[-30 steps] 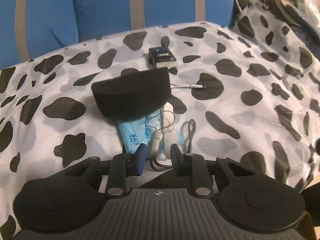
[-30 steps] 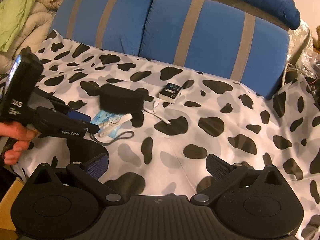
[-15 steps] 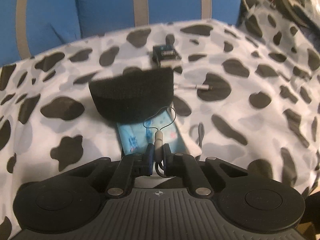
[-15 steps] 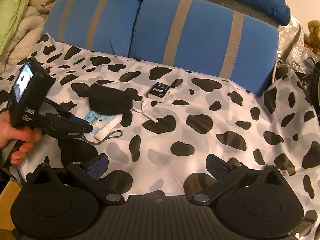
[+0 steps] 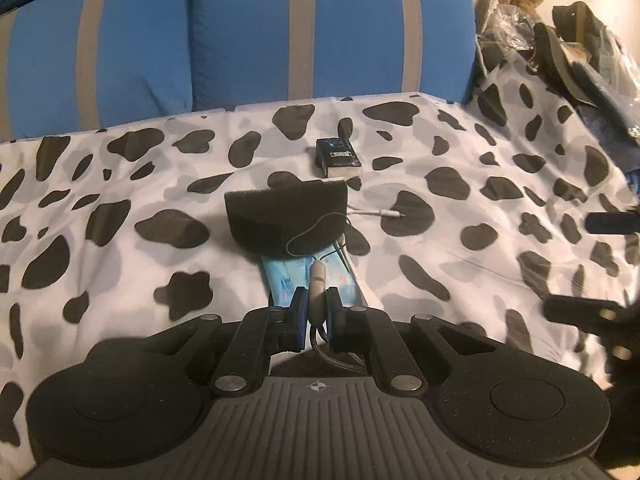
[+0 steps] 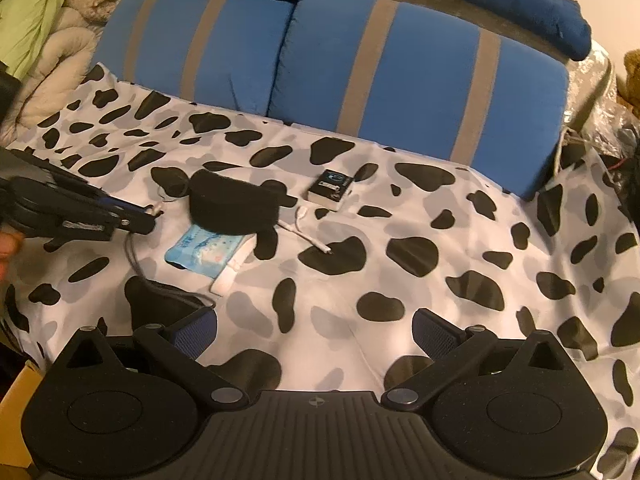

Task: Organize soft objects
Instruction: 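Lower the left tool onto the white earphone cable and close on it, then grasp the white strap with the right tool while the left tool holds the earphones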

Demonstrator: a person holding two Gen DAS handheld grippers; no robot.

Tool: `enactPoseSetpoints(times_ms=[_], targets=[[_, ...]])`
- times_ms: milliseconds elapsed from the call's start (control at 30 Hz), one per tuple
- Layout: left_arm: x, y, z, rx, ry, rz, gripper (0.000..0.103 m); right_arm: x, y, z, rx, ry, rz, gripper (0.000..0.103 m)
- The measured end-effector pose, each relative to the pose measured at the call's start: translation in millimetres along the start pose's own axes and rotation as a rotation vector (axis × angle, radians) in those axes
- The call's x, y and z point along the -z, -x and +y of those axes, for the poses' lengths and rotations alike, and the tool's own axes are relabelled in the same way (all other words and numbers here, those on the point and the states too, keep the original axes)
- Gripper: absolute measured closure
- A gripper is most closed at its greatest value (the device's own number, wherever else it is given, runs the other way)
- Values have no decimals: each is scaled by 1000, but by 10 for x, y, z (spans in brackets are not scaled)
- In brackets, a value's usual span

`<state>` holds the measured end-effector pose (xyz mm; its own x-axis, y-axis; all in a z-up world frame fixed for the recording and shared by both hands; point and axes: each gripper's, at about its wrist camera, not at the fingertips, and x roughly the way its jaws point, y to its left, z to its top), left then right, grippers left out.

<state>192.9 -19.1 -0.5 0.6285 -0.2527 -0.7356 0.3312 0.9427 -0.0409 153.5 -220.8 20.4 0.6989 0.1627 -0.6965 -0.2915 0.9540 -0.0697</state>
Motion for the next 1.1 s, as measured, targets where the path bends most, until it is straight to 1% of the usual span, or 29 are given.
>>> enactPoseSetpoints(times_ms=[233, 433, 667, 867, 967, 1100], targets=[[125, 283, -40, 46, -10, -3, 94, -42, -63, 81, -36, -22, 17, 0], [144, 370, -10, 77, 1, -9, 94, -76, -148, 123, -51, -45, 40, 0], [94, 420, 41, 97, 28, -23, 94, -157, -255, 126, -71, -58, 43, 0], [84, 411, 81, 66, 30, -12, 94, -216, -401, 111, -85, -58, 55, 0], [87, 388, 121, 24, 30, 12, 94, -233, -485, 118, -91, -41, 61, 0], [84, 360, 186, 11, 47, 46, 93, -268, -606, 154, -117, -23, 72, 0]])
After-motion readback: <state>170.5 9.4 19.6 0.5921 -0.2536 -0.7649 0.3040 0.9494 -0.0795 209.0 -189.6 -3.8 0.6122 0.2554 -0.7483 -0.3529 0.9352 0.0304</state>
